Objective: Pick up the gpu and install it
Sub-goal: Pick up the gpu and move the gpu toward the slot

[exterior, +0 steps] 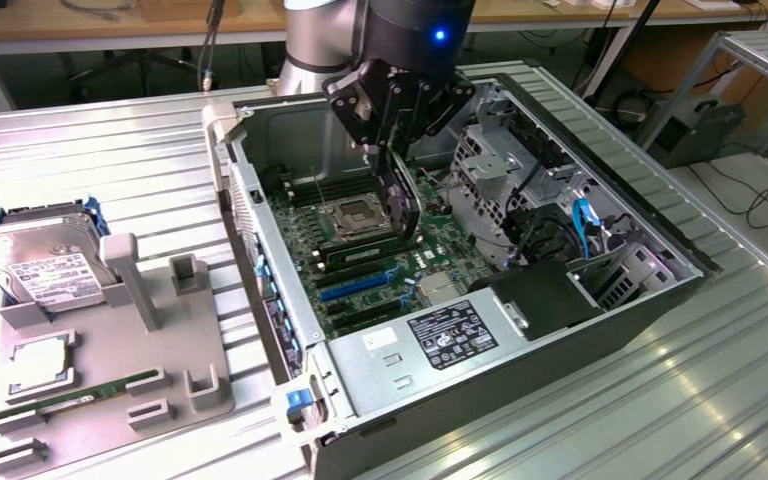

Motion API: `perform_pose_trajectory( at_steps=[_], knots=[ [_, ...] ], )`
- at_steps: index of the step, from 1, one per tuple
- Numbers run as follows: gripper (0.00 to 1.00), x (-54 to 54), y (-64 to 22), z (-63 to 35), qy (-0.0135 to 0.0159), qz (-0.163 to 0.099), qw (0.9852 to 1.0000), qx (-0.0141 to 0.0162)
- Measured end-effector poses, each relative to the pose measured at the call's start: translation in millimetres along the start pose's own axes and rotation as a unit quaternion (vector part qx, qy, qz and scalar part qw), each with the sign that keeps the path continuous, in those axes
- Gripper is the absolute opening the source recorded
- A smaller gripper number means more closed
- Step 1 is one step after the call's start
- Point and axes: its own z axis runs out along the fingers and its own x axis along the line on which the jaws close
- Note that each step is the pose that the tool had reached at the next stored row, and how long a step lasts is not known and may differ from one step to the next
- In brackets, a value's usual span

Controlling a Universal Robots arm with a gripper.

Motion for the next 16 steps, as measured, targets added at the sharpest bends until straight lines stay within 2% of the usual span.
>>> perform_pose_trajectory(
  at_steps=[16],
  knots=[
    [0.26,-19.9,5.2,8.8,0.0000,0.000,1.0000,0.0000]
  ],
)
